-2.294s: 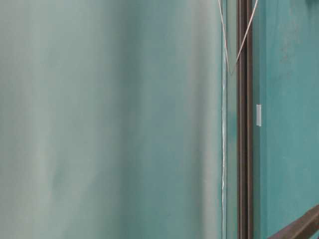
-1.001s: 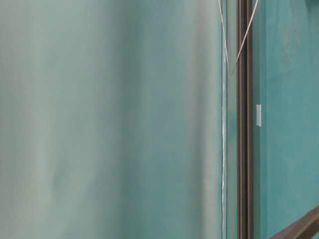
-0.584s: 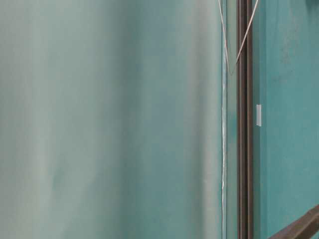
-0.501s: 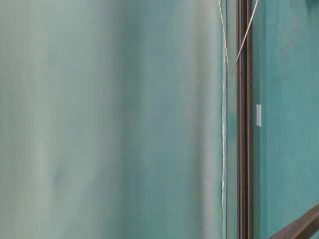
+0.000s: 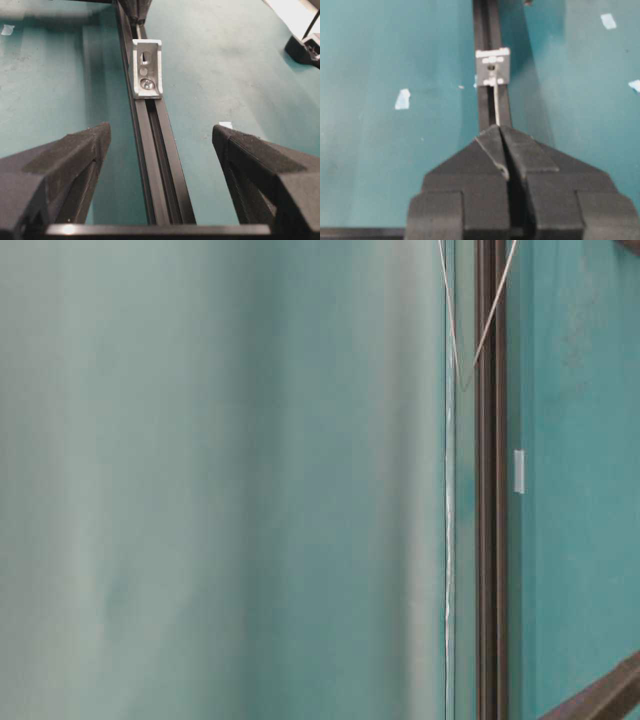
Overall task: Insert the wire through the hole in the metal fitting.
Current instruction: 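Push the wire tip through the bracket hole with the right gripper, then move the left gripper to the far side and grasp the protruding wire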
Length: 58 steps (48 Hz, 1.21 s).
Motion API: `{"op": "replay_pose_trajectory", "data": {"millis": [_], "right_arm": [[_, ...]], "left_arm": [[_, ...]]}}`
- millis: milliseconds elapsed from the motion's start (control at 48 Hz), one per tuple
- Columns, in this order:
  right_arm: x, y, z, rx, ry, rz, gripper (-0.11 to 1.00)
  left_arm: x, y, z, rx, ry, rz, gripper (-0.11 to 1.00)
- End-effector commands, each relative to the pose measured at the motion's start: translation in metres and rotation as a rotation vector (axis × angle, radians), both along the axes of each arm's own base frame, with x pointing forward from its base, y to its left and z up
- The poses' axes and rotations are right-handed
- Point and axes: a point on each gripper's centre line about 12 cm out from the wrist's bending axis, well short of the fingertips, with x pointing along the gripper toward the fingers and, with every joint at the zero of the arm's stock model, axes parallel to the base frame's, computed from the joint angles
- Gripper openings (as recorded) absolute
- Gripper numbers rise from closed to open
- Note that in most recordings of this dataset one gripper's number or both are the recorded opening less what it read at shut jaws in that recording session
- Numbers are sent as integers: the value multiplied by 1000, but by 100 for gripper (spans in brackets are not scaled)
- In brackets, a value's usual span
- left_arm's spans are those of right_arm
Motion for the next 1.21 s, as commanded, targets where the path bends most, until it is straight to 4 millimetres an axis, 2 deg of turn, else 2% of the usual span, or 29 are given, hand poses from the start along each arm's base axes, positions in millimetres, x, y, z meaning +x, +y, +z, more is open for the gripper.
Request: {"op": "replay_pose_trajectory", "data": {"millis": [0, 334, 1189], "right_arm": [[5, 1, 8, 13, -31, -4, -1], [10, -1, 11, 12, -43, -13, -1], [27, -1, 3, -16, -79, -35, -1]], "left_arm": [[4, -1, 9, -8, -33, -2, 84], [4, -2, 10, -8, -36, -3, 84], [12, -4, 13, -3, -51, -4, 84]]}}
